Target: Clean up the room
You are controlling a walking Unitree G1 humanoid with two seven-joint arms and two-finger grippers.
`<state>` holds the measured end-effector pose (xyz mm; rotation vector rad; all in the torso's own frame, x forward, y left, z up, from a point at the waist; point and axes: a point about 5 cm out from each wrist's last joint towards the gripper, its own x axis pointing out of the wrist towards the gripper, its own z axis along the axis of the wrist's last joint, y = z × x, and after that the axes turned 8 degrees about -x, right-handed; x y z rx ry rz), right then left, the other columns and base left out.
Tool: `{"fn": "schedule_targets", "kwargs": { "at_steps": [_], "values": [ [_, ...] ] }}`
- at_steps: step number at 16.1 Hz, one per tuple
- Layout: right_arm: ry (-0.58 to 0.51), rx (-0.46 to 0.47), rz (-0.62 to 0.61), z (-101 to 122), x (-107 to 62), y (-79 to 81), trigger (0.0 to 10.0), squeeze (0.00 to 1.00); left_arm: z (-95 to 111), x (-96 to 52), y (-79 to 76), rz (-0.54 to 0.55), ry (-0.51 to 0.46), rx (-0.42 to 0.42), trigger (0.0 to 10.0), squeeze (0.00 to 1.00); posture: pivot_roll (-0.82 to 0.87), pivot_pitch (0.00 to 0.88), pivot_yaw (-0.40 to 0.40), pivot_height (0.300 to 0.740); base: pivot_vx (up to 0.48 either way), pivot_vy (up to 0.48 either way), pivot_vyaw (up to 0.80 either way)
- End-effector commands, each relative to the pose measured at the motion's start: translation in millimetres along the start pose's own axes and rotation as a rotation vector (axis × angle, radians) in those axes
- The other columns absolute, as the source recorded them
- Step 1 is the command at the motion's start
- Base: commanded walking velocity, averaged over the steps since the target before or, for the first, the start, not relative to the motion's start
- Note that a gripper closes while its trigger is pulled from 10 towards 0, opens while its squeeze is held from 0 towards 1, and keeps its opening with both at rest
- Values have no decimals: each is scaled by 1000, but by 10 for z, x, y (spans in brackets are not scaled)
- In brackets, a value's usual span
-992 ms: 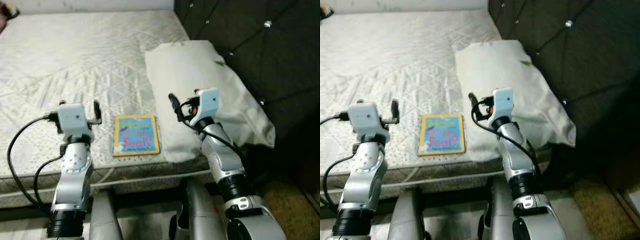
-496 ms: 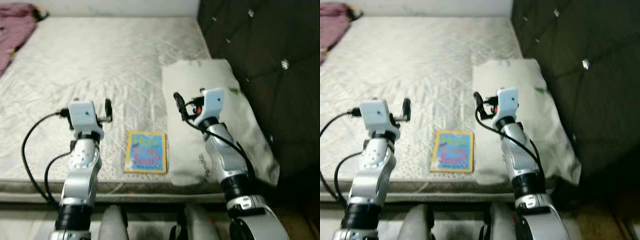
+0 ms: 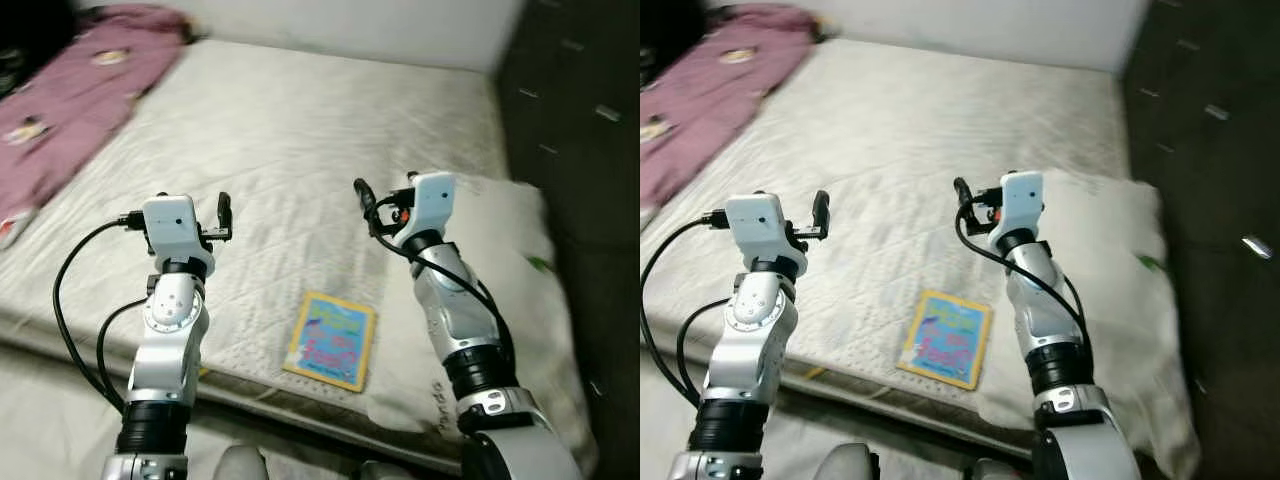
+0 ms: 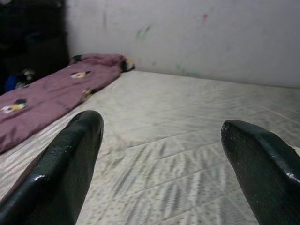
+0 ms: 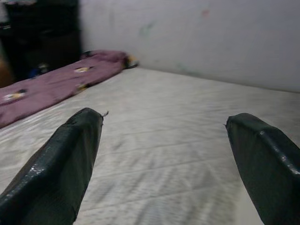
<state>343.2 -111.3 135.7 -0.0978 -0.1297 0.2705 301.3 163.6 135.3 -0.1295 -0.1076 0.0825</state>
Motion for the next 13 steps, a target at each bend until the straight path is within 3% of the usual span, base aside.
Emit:
{"fn": "schedule_targets", "kwargs": {
  "at_steps": [1,7,13],
  "values": [
    [18,-5,7,-33,-19,29,10000,0,-40,0,24,5,17,-3,10000,0,-40,0,-22,740,0,0,0],
    [26,3,1,-41,-15,2,10000,0,-53,-9,10,5,23,-21,10000,0,-41,0,-28,740,0,267,-741],
    [25,-6,17,-40,-17,22,10000,0,-62,-12,7,0,25,-24,10000,0,-40,0,-31,740,0,339,0]
  ]
}}
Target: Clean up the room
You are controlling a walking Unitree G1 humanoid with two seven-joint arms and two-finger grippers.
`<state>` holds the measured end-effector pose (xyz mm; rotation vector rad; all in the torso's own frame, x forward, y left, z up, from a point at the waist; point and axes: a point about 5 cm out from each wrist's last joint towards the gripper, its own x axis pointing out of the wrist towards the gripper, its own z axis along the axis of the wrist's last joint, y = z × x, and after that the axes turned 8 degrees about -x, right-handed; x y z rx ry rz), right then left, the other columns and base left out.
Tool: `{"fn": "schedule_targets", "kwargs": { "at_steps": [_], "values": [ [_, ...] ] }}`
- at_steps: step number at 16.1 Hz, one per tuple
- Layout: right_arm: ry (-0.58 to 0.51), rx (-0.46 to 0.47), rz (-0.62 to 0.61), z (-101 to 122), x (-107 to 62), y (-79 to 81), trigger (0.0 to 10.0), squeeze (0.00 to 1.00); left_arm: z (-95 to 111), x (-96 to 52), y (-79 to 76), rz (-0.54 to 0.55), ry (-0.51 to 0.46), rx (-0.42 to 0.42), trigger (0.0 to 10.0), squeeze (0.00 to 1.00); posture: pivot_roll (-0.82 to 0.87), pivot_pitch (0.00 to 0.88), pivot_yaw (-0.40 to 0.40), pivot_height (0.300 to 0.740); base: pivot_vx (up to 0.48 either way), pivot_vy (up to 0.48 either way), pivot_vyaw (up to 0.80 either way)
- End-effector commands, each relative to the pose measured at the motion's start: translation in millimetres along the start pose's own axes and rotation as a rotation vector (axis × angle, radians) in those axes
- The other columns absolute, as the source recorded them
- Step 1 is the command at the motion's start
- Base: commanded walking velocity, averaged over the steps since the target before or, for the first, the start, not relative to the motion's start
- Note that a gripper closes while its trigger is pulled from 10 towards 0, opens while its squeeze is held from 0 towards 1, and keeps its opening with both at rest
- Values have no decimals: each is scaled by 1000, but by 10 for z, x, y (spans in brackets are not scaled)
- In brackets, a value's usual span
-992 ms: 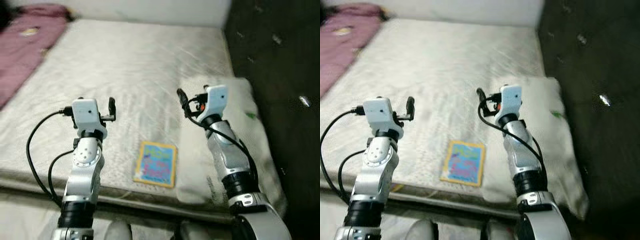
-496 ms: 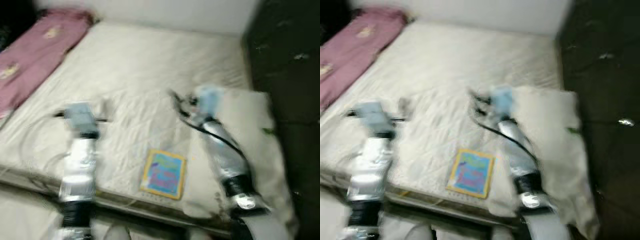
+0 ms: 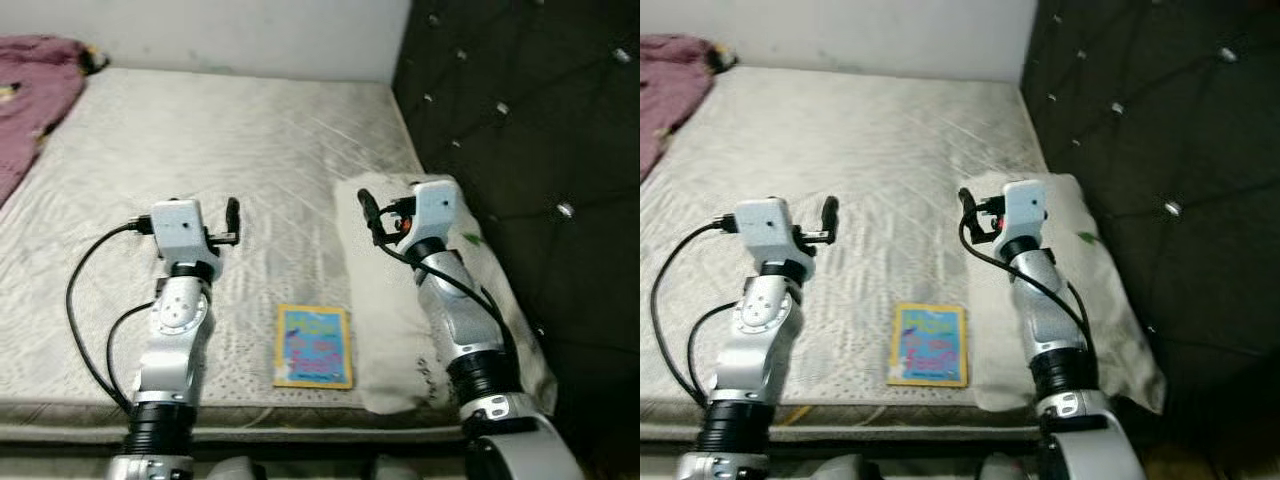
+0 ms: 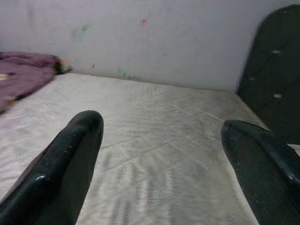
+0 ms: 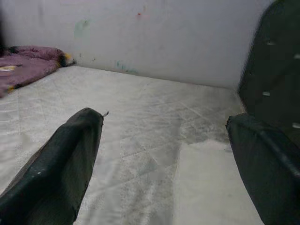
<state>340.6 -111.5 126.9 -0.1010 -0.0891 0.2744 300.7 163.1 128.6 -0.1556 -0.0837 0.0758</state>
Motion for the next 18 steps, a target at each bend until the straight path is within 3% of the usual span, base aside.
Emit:
{"fn": "schedule_targets", "kwargs": {
  "at_steps": [1,18],
  "values": [
    [-16,-11,17,40,14,15,10000,0,-1,0,-3,1,1,2,10000,0,-39,0,-30,740,0,364,0],
    [8,-29,61,3,12,60,10000,0,-18,10,14,38,13,-60,10000,0,-44,0,-36,740,0,475,-58]
  ]
}}
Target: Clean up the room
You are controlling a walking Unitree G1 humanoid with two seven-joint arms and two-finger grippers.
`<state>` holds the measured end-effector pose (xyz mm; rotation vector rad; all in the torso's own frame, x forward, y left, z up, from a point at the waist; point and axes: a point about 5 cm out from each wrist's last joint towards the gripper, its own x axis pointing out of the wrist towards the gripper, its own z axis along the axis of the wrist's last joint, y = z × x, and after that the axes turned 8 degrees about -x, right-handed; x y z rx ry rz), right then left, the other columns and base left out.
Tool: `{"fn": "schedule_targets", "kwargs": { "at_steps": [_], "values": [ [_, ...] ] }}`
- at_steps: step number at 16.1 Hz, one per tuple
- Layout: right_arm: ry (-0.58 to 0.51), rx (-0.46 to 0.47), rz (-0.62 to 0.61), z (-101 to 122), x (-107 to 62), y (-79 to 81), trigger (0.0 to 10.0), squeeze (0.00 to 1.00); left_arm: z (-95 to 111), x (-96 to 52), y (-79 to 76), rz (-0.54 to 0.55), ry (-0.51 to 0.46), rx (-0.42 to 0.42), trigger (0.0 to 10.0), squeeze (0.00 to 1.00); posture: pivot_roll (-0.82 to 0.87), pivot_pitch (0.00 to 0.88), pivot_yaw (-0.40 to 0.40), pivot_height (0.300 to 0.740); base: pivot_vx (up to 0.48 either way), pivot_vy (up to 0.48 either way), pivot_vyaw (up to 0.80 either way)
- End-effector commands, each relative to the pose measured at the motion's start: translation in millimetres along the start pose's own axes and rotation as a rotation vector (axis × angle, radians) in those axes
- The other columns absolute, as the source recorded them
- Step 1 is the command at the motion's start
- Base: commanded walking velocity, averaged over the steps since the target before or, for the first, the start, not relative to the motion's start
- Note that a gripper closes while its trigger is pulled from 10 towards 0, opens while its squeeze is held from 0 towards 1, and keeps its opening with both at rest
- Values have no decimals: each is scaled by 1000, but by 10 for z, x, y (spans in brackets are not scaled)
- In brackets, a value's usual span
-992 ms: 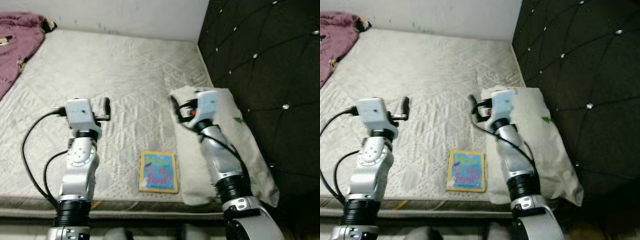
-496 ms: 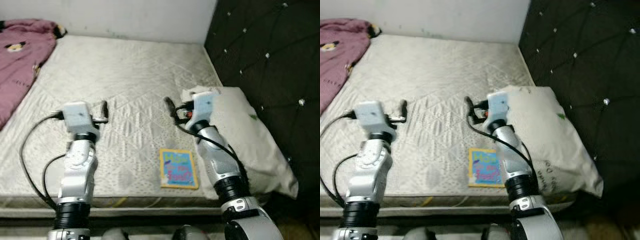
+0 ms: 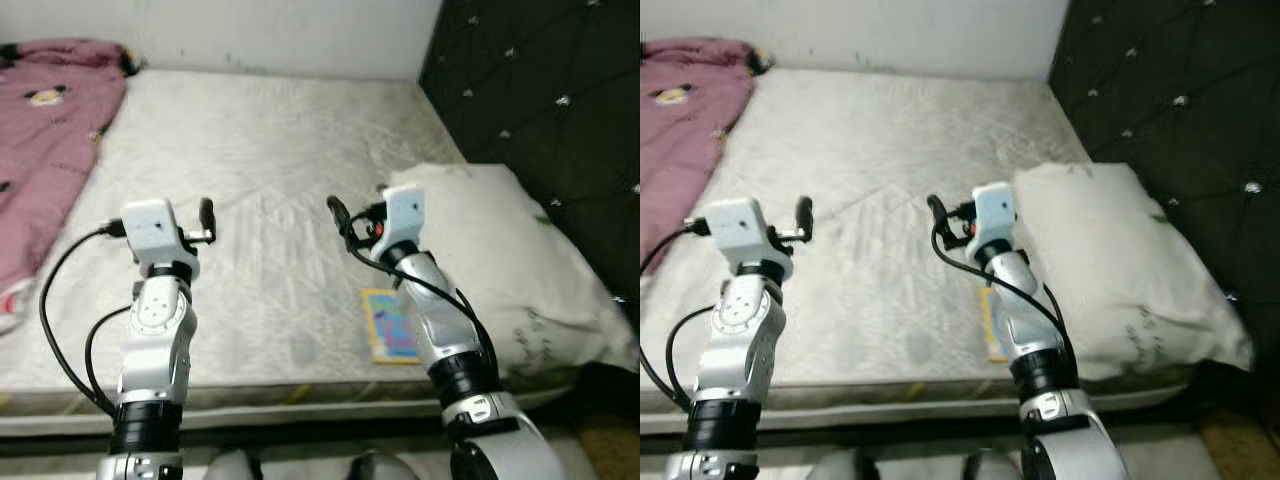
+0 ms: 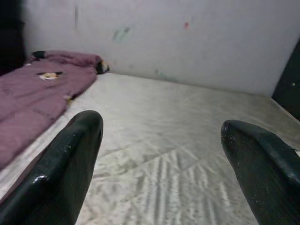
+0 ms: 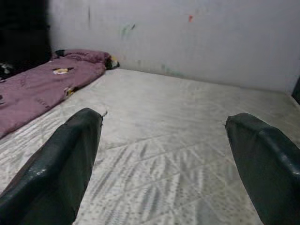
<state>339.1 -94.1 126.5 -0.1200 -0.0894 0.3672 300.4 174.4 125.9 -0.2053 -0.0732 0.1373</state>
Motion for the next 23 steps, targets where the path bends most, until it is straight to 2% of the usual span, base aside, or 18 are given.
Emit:
{"fn": "schedule_targets", "kwargs": {
  "at_steps": [1,23],
  "values": [
    [14,-9,-30,-16,-32,-107,10000,0,-15,-1,-102,-23,7,-16,10000,0,-45,0,-36,740,0,480,-800],
    [22,-28,11,-38,-33,-66,10000,0,-28,-2,-91,-4,17,-39,10000,0,-46,0,-41,740,0,480,-22]
  ]
}}
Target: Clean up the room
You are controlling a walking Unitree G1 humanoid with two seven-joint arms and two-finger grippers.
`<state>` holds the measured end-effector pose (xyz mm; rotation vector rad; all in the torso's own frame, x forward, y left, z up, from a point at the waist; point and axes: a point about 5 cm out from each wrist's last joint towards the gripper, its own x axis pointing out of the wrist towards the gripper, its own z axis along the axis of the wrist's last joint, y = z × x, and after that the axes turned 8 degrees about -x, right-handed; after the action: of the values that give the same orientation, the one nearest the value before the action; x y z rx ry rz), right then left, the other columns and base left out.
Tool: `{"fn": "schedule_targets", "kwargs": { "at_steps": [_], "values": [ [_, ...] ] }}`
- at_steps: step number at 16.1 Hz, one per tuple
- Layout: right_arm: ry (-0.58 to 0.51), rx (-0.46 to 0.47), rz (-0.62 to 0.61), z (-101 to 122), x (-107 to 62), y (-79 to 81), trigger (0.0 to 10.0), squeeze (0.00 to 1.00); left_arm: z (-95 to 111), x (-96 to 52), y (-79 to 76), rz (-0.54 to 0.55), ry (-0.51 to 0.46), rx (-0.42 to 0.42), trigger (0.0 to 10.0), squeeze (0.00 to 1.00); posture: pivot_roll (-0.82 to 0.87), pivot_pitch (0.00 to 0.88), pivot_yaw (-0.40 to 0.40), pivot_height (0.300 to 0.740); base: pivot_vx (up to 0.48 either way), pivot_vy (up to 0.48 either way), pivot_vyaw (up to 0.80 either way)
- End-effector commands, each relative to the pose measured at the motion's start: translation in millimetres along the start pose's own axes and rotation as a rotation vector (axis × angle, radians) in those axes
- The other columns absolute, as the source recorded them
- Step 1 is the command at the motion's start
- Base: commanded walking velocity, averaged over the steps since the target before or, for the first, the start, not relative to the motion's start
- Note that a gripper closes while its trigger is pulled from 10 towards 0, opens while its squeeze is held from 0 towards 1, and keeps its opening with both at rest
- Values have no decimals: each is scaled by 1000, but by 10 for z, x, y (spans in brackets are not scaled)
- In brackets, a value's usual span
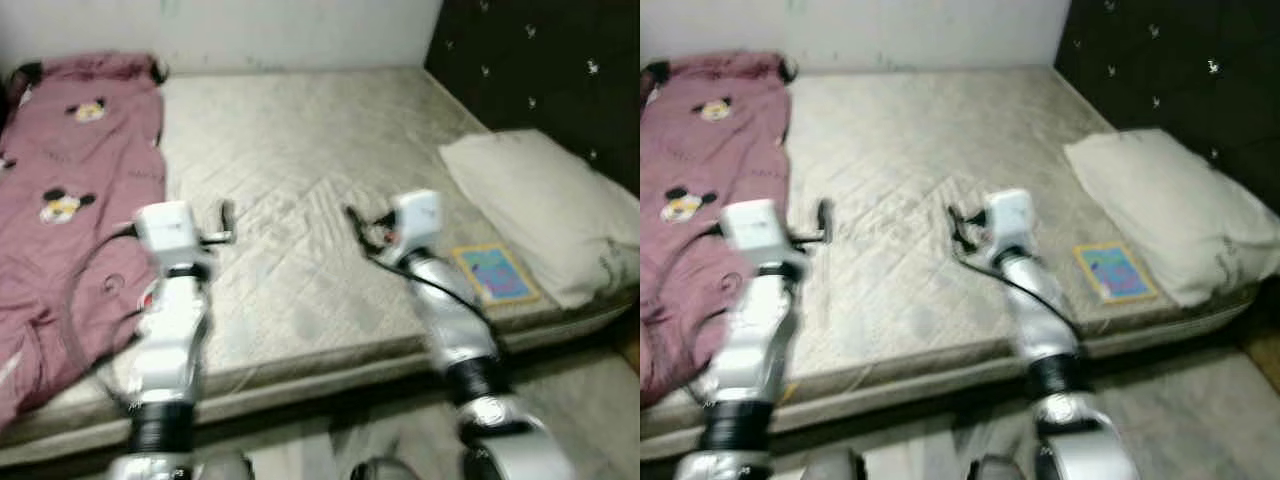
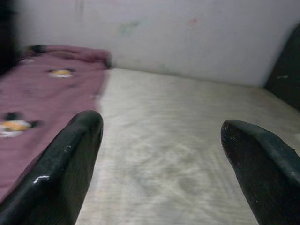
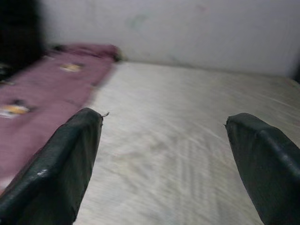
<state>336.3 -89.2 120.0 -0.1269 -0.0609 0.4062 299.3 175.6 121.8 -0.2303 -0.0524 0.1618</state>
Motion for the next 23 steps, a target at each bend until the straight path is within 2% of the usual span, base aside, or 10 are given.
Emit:
{"fn": "schedule_targets", "kwargs": {
  "at_steps": [1,10,14,23],
  "values": [
    [-5,-30,-28,17,-28,-126,10000,0,5,6,-113,-31,-1,-17,10000,0,-46,0,-41,740,0,480,0],
    [-7,-34,-13,9,-35,-112,10000,0,-3,4,-116,-33,3,-20,10000,0,-47,0,-42,740,0,480,97],
    [-8,-37,-10,12,-32,-112,10000,0,-1,6,-118,-27,3,-22,10000,0,-46,0,-43,740,0,480,581],
    [-3,-41,-17,14,-12,-125,10000,0,-3,35,-117,-23,9,-22,10000,0,-50,0,-41,740,0,480,0]
  ]
}}
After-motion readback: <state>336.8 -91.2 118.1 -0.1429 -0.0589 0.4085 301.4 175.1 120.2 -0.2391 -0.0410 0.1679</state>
